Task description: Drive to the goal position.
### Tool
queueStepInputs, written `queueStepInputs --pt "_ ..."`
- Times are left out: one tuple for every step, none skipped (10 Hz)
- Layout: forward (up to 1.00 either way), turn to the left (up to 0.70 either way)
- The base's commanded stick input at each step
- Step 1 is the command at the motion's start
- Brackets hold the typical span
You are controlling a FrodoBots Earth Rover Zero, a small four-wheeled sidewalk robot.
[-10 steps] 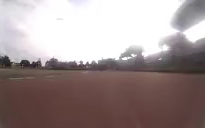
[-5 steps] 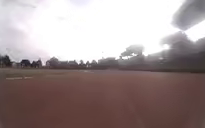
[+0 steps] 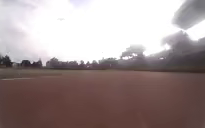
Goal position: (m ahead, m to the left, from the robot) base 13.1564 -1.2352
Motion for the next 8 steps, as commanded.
queueStepInputs --pt "0.7 0.0" --pt "0.7 0.0" --pt "0.7 0.0" --pt "0.7 0.0" --pt "0.7 0.0" --pt "0.7 0.0" --pt "0.7 0.0" --pt "0.7 0.0"
